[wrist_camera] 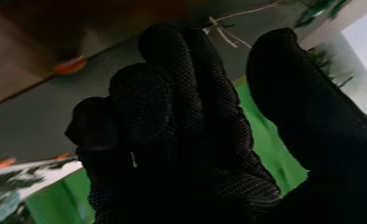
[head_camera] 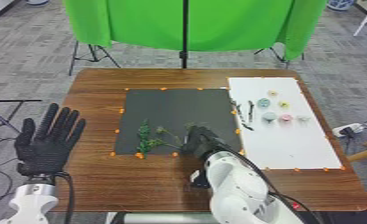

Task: Arrange flowers

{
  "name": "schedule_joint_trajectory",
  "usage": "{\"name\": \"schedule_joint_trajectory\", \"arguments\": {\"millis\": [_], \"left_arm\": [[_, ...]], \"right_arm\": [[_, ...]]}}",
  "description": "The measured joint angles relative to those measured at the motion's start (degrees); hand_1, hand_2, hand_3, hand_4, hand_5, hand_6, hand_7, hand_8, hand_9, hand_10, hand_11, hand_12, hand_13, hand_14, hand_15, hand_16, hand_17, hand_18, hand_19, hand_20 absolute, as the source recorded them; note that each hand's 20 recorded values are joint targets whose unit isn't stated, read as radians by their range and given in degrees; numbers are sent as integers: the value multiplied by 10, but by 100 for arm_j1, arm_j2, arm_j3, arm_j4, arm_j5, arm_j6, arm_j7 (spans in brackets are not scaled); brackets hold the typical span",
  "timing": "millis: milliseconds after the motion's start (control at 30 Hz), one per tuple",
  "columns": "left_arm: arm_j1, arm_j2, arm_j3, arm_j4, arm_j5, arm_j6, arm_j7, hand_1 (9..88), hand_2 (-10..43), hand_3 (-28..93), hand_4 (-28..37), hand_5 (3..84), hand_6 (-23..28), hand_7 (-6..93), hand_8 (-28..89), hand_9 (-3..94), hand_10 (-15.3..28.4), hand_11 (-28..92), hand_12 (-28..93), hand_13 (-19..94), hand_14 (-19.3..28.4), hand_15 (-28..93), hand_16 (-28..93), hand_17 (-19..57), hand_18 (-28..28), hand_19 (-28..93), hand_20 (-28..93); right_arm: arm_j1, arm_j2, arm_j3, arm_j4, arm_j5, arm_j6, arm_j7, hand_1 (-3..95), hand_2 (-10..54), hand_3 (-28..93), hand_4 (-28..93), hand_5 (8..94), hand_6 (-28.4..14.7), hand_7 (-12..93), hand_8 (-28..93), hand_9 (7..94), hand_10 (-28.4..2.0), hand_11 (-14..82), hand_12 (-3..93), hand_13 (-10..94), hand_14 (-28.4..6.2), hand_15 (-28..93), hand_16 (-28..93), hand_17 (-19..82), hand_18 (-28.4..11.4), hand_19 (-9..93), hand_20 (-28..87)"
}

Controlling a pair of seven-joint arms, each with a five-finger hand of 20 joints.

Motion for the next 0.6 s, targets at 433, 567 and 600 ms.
{"name": "schedule_joint_trajectory", "arguments": {"millis": [433,567,600], "left_arm": [[-7,-2,15,5,-14,0,-32,284,116,741,-283,427,87,65,-80,389,154,133,89,277,136,208,-62,-51,113,272,97],[-1,-23,15,5,-38,-3,-35,284,116,740,-283,427,87,65,-80,389,154,132,89,277,137,209,-62,-51,113,272,97],[2,-30,14,5,-43,-4,-32,284,116,740,-283,427,87,65,-80,389,154,132,88,278,137,209,-62,-51,113,272,97]], "right_arm": [[-36,-86,-151,-87,178,-62,-14,382,-52,817,-211,677,-80,210,-125,686,-215,390,220,651,-178,765,255,376,-274,932,453],[-81,-77,-76,-142,174,-55,15,385,-60,810,-213,687,-81,244,-80,699,-214,381,219,660,-176,764,251,386,-273,932,463],[-97,-70,-28,-166,163,-33,29,389,-66,804,-216,690,-81,255,-40,704,-214,379,221,662,-176,763,253,387,-273,932,467]]}}
